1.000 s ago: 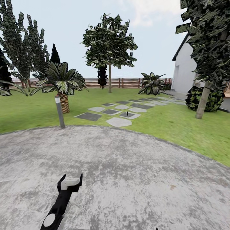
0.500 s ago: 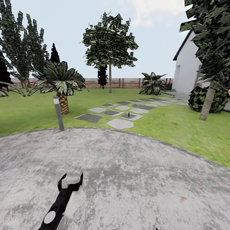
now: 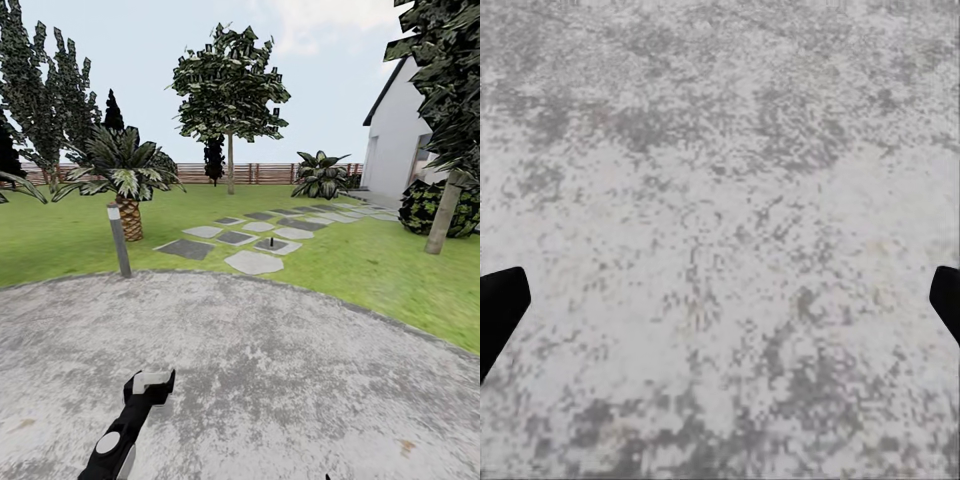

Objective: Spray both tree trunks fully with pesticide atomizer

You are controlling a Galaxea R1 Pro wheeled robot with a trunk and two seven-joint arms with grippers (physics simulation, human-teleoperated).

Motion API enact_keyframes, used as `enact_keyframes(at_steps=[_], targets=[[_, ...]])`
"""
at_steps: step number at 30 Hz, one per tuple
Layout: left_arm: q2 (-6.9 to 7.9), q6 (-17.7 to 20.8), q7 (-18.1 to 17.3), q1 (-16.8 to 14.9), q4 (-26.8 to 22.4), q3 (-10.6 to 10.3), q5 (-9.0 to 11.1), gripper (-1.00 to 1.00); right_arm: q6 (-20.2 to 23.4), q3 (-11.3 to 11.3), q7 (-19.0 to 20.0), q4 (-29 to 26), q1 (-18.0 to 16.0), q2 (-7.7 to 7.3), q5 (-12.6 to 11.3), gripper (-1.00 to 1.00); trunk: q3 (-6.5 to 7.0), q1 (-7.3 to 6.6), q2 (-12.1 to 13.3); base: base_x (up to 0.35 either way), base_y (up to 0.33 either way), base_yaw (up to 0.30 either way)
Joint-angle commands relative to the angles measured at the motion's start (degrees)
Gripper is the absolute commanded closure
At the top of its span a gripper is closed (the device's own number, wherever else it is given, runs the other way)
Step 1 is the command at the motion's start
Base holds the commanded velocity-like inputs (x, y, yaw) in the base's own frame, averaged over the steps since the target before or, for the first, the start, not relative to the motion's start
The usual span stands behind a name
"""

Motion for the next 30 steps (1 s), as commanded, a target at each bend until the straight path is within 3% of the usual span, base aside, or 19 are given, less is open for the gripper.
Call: enact_keyframes(at_steps=[1, 30], targets=[[0.00, 0.1, 0.0, -0.1, 0.0, 0.0, 0.0, -1.00, 0.0, 0.0, 0.0, 0.0, 0.0, 0.00, 0.0, -1.00, 0.00, 0.00, 0.0, 0.335, 0.076, 0.000], [0.00, 0.4, -0.1, -0.3, -0.1, 0.0, 0.0, -1.00, 0.0, 0.0, -0.1, 0.0, 0.0, 0.01, 0.0, -1.00, 0.00, 0.00, 0.0, 0.335, 0.069, 0.000]])
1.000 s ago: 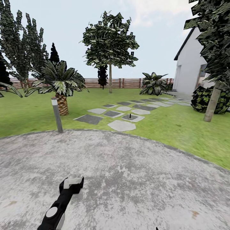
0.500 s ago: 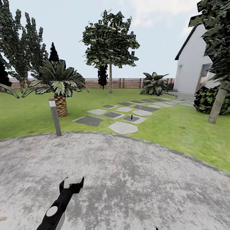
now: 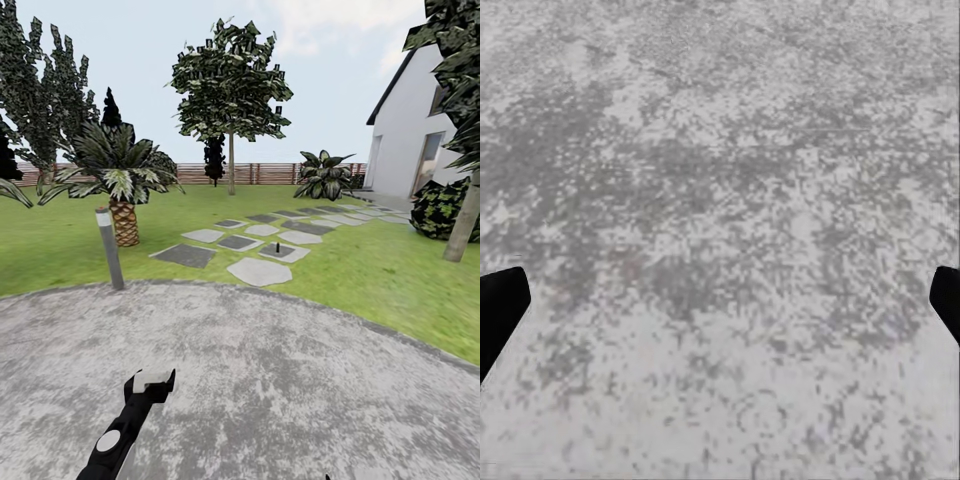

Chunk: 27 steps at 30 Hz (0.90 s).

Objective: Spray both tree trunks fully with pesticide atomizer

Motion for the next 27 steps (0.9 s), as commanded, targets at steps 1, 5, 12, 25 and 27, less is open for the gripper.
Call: enact_keyframes(at_steps=[1, 5, 12, 25, 27], targets=[[0.00, 0.0, 0.0, 0.0, 0.0, 0.0, 0.0, -1.00, 0.0, 0.0, 0.0, 0.0, 0.0, 0.00, 0.0, -1.00, 0.00, 0.00, 0.0, 0.335, 0.012, 0.000], [0.00, 0.0, 0.0, 0.0, 0.0, 0.0, 0.0, -1.00, -0.1, 0.1, 0.0, 0.0, 0.0, 0.01, 0.0, -1.00, 0.00, 0.00, 0.0, 0.335, 0.005, 0.000], [0.02, 0.0, 0.0, 0.0, 0.0, 0.0, 0.0, -1.00, -0.1, 0.1, 0.0, 0.0, 0.0, 0.07, 0.0, -1.00, 0.00, 0.00, 0.0, 0.335, 0.000, -0.001], [0.00, 0.0, 0.0, 0.0, 0.0, 0.0, 0.0, -1.00, -0.1, 0.0, 0.0, 0.0, 0.0, 0.04, 0.0, -1.00, 0.10, 0.00, 0.0, 0.335, 0.000, -0.218], [0.00, 0.0, 0.0, 0.0, 0.0, 0.0, 0.0, -1.00, -0.1, 0.0, -0.1, 0.0, 0.0, 0.04, 0.0, -1.00, 0.11, 0.00, 0.0, 0.335, 0.000, -0.098]])
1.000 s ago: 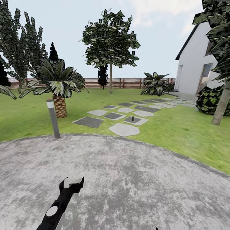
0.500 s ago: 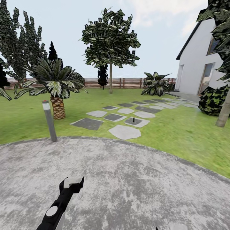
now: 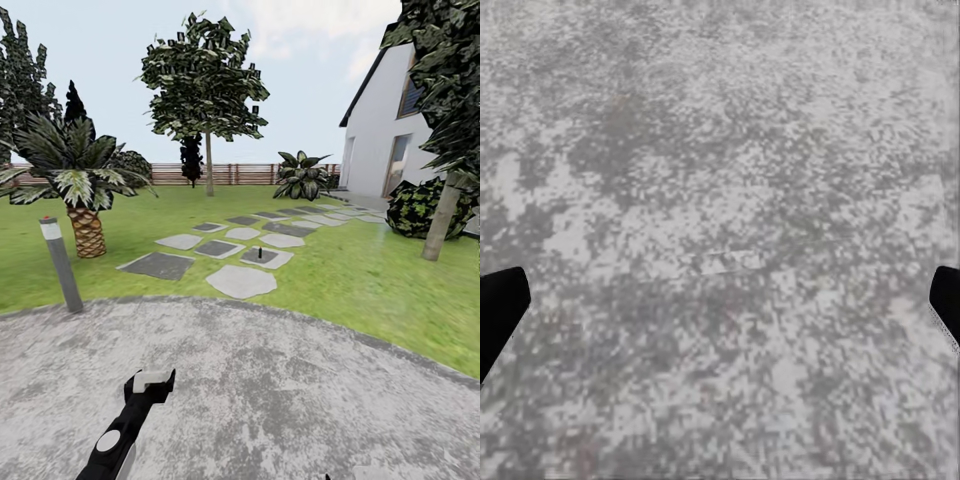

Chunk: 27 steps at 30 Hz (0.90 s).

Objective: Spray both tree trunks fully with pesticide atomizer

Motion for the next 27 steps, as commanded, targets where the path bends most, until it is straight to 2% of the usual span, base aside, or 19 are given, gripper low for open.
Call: enact_keyframes(at_steps=[1, 27], targets=[[0.00, 0.0, 0.0, 0.0, 0.0, 0.0, 0.0, -1.00, 0.0, 0.0, 0.0, 0.0, 0.0, 0.00, 0.0, -1.00, 0.00, 0.00, 0.0, 0.335, 0.000, -0.049], [0.00, 0.0, 0.1, 0.0, 0.0, 0.0, 0.0, -1.00, 0.0, 0.1, 0.0, 0.0, 0.0, -0.12, 0.0, -1.00, 0.00, 0.00, 0.0, 0.335, 0.000, -0.004]])
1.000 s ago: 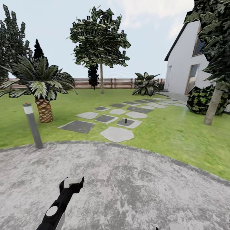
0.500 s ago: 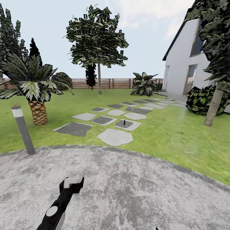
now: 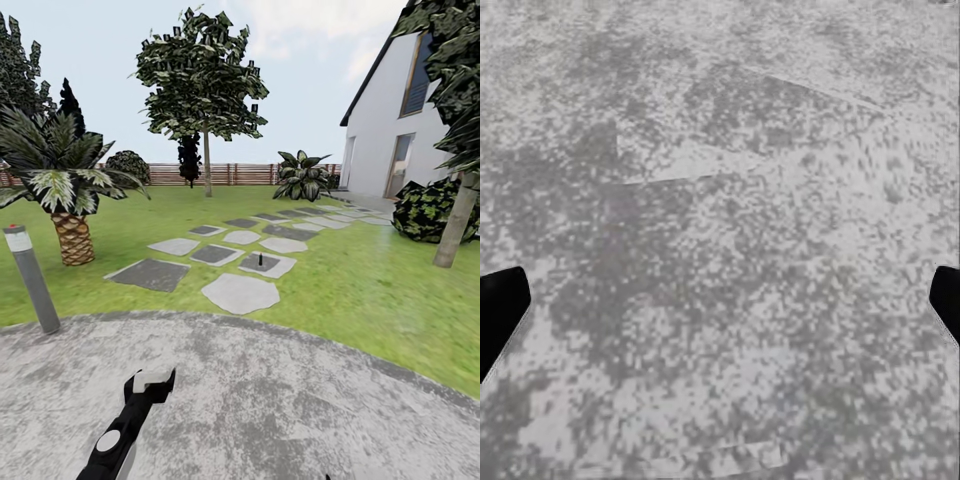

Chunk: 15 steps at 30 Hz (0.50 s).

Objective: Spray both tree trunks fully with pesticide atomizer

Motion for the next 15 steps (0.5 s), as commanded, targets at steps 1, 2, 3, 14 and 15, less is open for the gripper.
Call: enact_keyframes(at_steps=[1, 2, 3, 14, 15], targets=[[0.00, 0.0, 0.0, 0.0, 0.0, 0.0, 0.0, -1.00, 0.0, 0.0, 0.0, 0.0, 0.0, 0.00, 0.0, -1.00, 0.00, 0.00, 0.0, 0.335, 0.000, 0.000], [0.00, 0.0, 0.0, 0.0, 0.0, 0.0, 0.0, -1.00, 0.0, 0.0, 0.0, 0.0, 0.0, 0.00, 0.0, -1.00, 0.00, 0.00, 0.0, 0.335, 0.000, 0.000], [0.00, 0.0, 0.0, 0.0, 0.0, 0.0, 0.0, -1.00, 0.0, 0.0, 0.0, 0.0, 0.0, 0.00, 0.0, -1.00, 0.00, 0.00, 0.0, 0.335, 0.000, 0.000], [0.00, 0.0, 0.0, 0.0, 0.0, 0.0, 0.0, -1.00, 0.0, -0.1, 0.0, 0.0, 0.0, 0.00, 0.0, -1.00, 0.00, 0.00, 0.0, 0.335, 0.000, 0.000], [0.00, 0.0, 0.0, 0.0, 0.0, 0.0, 0.0, -1.00, 0.0, -0.1, 0.0, 0.0, 0.0, 0.00, 0.0, -1.00, 0.00, 0.00, 0.0, 0.335, 0.000, 0.000]])
